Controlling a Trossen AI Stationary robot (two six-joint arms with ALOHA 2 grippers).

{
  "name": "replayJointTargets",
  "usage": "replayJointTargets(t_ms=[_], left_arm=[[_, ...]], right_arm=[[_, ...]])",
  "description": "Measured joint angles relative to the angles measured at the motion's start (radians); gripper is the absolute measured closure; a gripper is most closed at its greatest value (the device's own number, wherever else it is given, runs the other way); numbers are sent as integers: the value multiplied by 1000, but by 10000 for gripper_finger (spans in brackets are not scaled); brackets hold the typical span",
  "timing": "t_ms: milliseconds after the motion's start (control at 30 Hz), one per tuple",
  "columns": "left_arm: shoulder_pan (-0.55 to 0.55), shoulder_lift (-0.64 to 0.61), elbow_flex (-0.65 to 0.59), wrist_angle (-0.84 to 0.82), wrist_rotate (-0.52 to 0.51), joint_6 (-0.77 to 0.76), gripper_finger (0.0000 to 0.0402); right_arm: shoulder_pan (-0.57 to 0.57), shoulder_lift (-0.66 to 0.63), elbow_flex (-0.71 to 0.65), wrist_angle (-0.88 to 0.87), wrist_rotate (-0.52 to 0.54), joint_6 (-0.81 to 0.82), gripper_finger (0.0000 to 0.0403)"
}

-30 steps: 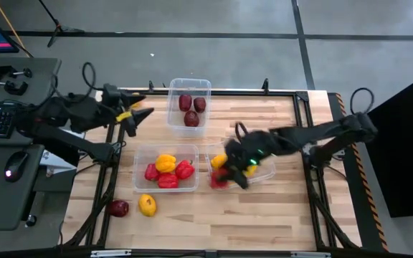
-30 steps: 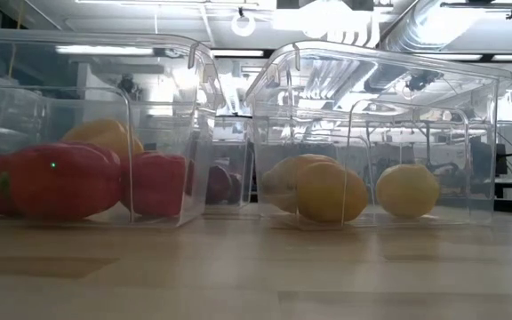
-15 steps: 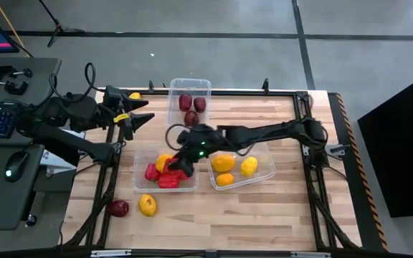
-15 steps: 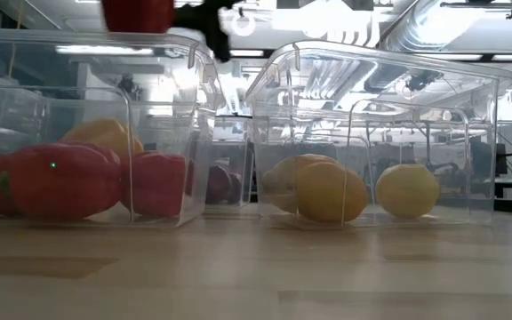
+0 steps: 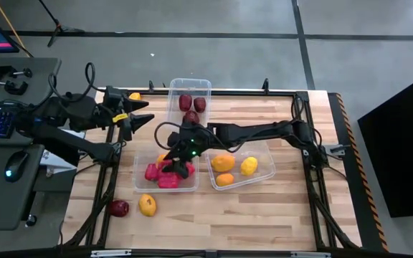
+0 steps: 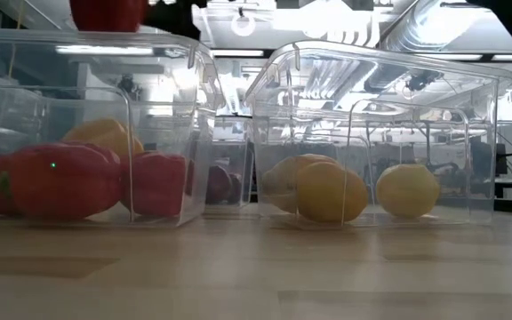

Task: Sort produce into baskets
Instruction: Put the red bell pepper into the middle left transparent bin, then put the bottom lemon into the middle right transparent bin

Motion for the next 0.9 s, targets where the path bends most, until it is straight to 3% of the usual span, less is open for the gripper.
replayJointTargets(t_ms=[133,233,400,567,733,900], left_arm=[[0,-2,0,0,22,33,111],[-1,-3,0,0,28,38,111],[0,-2,0,-13,36,40,111],[0,16,0,-27,28,29,111],[-16,72,0,-20,80,-85,111],[-110,209,0,67,202,-152,111]], right_arm=[[-3,-2,48,-108,124,-106,98],[-17,-2,94,-200,128,-117,71],[-41,-16,204,-463,106,-189,60],[-31,-79,286,-766,159,-273,60],[30,-183,213,-926,353,-277,60],[113,-362,1,-924,547,-199,59]])
